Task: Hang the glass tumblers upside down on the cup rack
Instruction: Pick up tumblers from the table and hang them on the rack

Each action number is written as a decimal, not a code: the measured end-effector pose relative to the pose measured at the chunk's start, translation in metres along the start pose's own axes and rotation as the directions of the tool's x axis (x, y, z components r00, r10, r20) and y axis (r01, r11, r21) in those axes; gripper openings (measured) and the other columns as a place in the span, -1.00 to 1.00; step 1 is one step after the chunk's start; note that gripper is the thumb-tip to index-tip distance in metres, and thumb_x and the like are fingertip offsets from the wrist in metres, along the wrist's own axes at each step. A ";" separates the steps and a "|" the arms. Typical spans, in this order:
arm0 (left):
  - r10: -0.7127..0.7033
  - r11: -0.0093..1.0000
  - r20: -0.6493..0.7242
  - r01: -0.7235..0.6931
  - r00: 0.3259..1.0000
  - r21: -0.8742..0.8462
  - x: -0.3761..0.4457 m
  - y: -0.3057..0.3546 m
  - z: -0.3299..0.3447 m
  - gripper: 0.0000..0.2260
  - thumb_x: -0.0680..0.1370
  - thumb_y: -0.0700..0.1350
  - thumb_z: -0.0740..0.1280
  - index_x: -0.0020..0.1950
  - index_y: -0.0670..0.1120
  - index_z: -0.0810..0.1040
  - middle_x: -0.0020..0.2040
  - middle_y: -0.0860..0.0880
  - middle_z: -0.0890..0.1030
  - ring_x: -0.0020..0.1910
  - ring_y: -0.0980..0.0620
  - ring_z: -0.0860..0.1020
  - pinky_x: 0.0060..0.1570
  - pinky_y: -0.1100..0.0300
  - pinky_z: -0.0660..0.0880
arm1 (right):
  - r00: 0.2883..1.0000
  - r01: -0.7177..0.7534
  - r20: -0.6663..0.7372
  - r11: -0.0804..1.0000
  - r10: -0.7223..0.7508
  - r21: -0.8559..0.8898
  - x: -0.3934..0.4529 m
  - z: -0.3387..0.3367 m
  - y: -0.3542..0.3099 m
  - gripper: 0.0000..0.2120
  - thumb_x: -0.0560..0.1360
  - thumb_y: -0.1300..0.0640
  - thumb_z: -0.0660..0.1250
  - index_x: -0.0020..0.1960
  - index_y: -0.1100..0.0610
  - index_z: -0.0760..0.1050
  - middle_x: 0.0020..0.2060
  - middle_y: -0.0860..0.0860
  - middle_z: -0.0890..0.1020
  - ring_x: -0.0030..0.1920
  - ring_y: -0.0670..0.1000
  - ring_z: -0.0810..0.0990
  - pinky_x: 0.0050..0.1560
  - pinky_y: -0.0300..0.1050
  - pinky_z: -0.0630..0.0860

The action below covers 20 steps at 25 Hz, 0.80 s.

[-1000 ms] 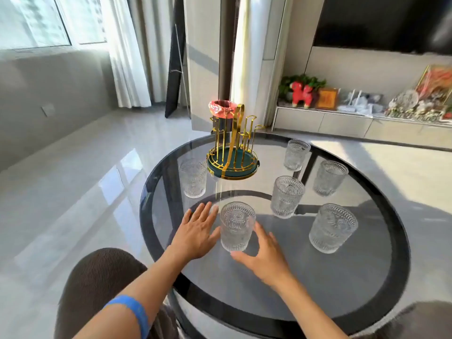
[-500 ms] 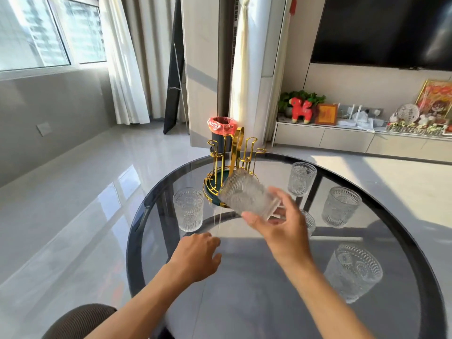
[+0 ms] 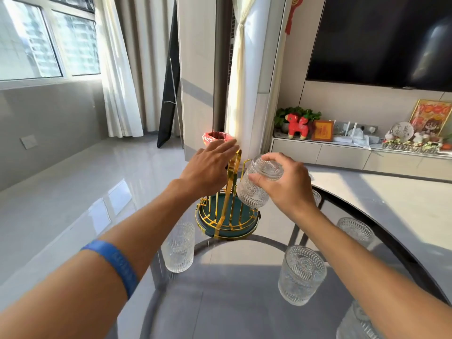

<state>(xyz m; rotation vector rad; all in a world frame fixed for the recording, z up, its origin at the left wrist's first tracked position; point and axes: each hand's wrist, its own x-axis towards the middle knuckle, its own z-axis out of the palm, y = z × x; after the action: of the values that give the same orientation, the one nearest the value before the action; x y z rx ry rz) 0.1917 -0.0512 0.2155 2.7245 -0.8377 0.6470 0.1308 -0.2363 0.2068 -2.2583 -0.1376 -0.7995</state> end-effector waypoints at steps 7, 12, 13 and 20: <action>0.097 0.995 0.189 -0.094 0.977 -0.025 0.028 -0.021 0.017 -0.40 0.41 -0.34 0.16 0.47 -0.14 0.35 0.50 -0.09 0.36 0.50 -0.10 0.27 0.42 -0.14 0.27 | 0.986 0.092 0.145 0.993 -0.081 -0.068 0.006 0.034 0.015 -0.56 0.31 -0.13 0.51 0.14 0.00 0.60 0.10 0.02 0.68 0.12 0.11 0.55 0.03 -0.09 0.42; 0.059 0.997 0.191 -0.049 0.980 -0.053 0.026 -0.020 0.019 -0.34 0.38 -0.37 0.18 0.50 -0.10 0.32 0.52 -0.04 0.34 0.50 -0.11 0.26 0.40 -0.16 0.30 | 0.964 0.076 0.263 0.987 -0.036 -0.144 -0.003 0.054 0.028 -0.57 0.34 -0.11 0.46 0.18 -0.03 0.57 0.15 0.02 0.64 0.17 0.11 0.47 -0.01 -0.10 0.36; 0.051 0.997 0.191 -0.039 0.980 -0.062 0.025 -0.020 0.020 -0.33 0.38 -0.37 0.18 0.50 -0.09 0.31 0.52 -0.03 0.33 0.50 -0.10 0.25 0.40 -0.15 0.29 | 0.962 0.057 0.272 0.987 -0.015 -0.148 -0.003 0.057 0.031 -0.57 0.33 -0.12 0.46 0.17 -0.05 0.56 0.14 0.03 0.64 0.17 0.11 0.46 -0.05 -0.11 0.35; 0.011 0.989 0.207 0.020 0.978 -0.147 0.017 -0.011 0.018 -0.41 0.47 -0.30 0.23 0.51 -0.12 0.28 0.57 -0.10 0.20 0.55 -0.12 0.12 0.46 -0.15 0.18 | 0.954 -0.006 0.295 0.991 0.046 -0.136 -0.010 0.057 0.033 -0.57 0.38 -0.13 0.45 0.21 -0.07 0.52 0.16 0.06 0.61 0.20 0.13 0.47 0.03 0.01 0.49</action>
<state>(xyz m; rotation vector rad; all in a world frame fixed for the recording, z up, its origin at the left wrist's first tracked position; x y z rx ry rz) 0.2172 -0.0563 0.2068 2.6880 -0.8864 0.2880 0.1621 -0.2208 0.1506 -2.4926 -0.1990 -0.4605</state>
